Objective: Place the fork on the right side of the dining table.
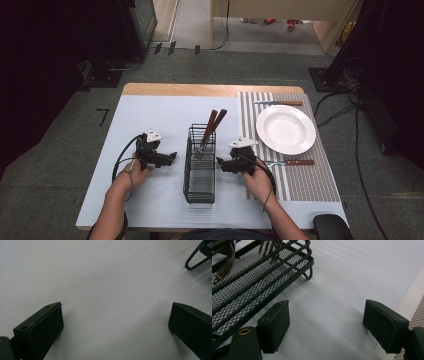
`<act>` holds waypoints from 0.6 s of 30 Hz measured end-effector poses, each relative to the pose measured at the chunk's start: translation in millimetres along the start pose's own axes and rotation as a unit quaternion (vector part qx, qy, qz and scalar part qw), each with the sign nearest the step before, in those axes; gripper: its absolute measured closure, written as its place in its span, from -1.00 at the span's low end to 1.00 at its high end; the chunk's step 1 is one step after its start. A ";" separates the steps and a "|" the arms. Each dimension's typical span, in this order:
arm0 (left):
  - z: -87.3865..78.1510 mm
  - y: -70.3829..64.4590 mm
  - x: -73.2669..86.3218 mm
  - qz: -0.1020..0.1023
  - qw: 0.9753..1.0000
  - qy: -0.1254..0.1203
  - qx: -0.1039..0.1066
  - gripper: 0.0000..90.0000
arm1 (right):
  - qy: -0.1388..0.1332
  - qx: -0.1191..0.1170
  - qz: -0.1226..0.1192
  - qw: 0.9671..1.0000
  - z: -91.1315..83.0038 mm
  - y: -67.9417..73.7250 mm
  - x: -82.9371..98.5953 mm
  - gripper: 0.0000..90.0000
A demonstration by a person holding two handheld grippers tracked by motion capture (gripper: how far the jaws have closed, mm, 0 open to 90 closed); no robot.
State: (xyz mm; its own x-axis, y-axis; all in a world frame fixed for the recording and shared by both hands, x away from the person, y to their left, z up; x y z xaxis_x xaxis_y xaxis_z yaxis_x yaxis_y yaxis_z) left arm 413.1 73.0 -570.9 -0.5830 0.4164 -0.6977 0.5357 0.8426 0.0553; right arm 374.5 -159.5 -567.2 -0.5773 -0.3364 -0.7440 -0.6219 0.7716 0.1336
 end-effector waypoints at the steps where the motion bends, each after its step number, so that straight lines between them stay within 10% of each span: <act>1: 0.0 0.0 0.0 0.000 1.000 0.000 0.000 -1.00 | 0.002 0.000 -0.003 1.000 0.6 0.6 0.1 -0.57; 18: 0.0 0.0 0.0 0.000 1.000 0.000 0.000 -1.00 | 0.007 0.003 -0.012 1.000 1.5 1.5 1.0 -0.59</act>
Point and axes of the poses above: each handheld gripper's, and its own axes: z roughly forward along the jaws, x roughly out of its underside, y roughly to its left, the point moved 10 cm from there along z, roughly forward along the jaws, and after that the axes turned 5 degrees about -x, right-handed, at the moved point
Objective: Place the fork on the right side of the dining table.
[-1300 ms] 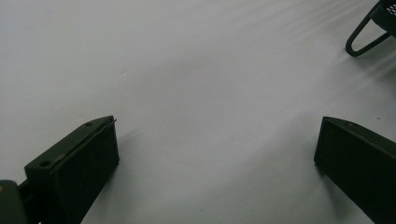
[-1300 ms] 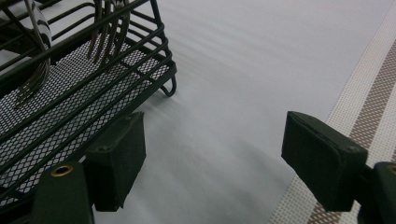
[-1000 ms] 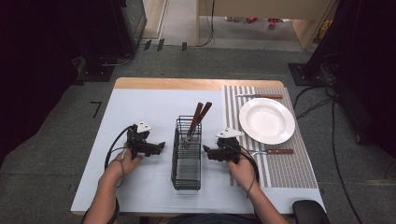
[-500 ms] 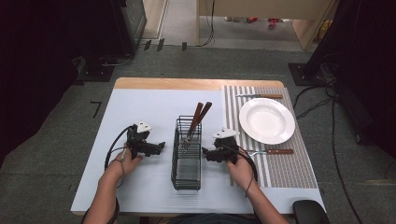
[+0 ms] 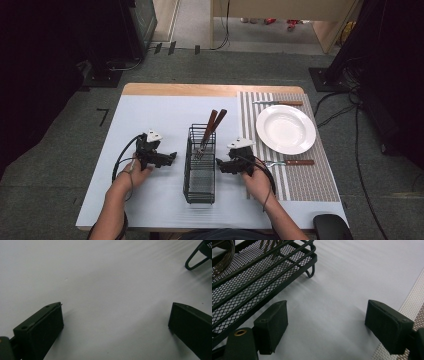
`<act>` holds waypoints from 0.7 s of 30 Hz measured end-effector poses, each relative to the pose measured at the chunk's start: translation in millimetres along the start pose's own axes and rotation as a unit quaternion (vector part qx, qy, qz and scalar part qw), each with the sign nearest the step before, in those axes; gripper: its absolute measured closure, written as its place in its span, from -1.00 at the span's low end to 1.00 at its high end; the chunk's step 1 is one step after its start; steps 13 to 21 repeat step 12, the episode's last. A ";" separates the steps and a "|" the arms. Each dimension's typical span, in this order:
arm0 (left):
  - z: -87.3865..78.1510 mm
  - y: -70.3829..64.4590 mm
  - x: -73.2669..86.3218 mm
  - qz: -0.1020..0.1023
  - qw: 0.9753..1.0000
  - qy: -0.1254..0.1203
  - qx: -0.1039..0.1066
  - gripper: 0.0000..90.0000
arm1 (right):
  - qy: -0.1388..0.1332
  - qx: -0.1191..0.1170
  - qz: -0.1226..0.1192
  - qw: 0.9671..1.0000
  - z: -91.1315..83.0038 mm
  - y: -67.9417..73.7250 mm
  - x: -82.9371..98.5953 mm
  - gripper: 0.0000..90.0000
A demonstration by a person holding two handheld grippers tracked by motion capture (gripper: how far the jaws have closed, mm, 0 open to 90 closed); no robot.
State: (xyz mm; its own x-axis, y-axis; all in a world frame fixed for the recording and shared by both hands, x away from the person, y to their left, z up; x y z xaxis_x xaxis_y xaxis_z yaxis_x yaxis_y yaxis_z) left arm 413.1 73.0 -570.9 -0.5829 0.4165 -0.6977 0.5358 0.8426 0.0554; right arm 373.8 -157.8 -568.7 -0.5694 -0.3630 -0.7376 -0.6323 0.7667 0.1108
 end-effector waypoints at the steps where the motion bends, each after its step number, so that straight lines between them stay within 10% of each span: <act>1: 0.0 0.0 0.0 0.000 1.000 0.000 0.000 -1.00 | 0.001 0.000 0.000 1.000 0.0 0.1 0.1 -0.60; 21: 0.0 0.0 0.0 0.000 1.000 0.000 0.000 -1.00 | 0.001 -0.001 -0.001 1.000 0.2 0.2 0.2 -0.61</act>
Point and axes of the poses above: each handheld gripper's, and its own axes: z roughly forward along the jaws, x roughly out of its underside, y roughly to its left, the point moved 10 cm from there along z, roughly forward along the jaws, and after that the axes turned 5 degrees about -x, right-handed, at the moved point
